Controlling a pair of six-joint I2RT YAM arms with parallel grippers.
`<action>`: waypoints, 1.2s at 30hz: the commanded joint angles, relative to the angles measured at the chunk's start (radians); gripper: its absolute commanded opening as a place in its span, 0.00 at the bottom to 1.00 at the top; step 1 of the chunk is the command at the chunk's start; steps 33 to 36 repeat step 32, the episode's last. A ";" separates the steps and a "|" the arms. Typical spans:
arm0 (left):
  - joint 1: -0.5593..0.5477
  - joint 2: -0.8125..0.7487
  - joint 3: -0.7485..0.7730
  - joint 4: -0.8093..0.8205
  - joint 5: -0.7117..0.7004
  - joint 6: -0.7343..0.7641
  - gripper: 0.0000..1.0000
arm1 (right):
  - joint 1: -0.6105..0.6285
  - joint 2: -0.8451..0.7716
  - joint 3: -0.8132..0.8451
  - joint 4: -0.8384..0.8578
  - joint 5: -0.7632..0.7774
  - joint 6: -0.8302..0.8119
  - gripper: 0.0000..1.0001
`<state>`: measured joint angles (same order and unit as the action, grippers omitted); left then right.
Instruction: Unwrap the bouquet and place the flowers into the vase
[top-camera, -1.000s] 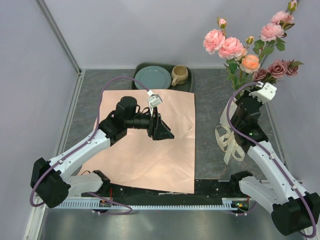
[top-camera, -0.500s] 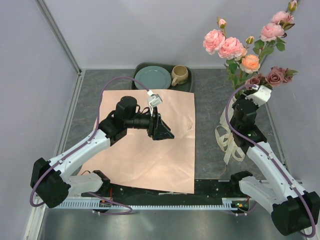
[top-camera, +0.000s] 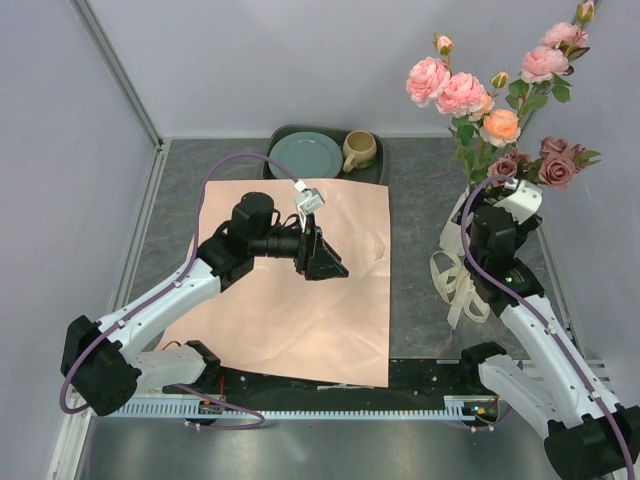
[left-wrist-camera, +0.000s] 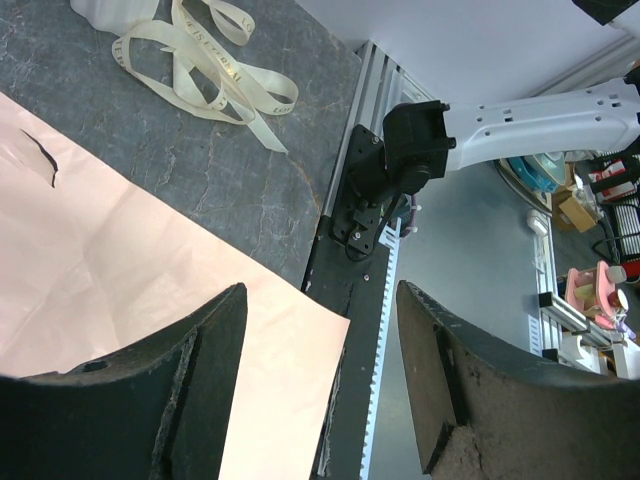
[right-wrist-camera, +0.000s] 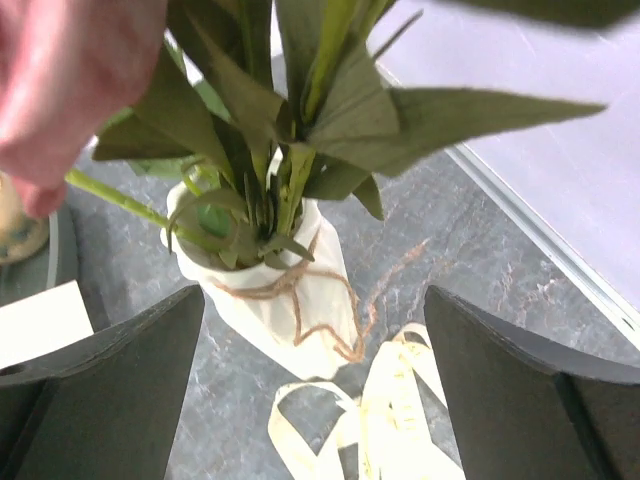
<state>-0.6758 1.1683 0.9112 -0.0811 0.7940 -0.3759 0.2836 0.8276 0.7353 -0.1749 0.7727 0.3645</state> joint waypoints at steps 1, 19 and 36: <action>0.001 -0.004 0.041 -0.002 0.007 0.026 0.68 | -0.003 -0.012 0.088 -0.168 -0.055 0.037 0.98; 0.001 0.005 0.043 -0.008 0.001 0.031 0.68 | -0.003 -0.100 0.066 -0.494 -0.999 0.079 0.98; 0.007 -0.172 0.012 0.026 -0.127 0.043 0.70 | 0.002 -0.245 0.116 -0.406 -1.093 0.137 0.98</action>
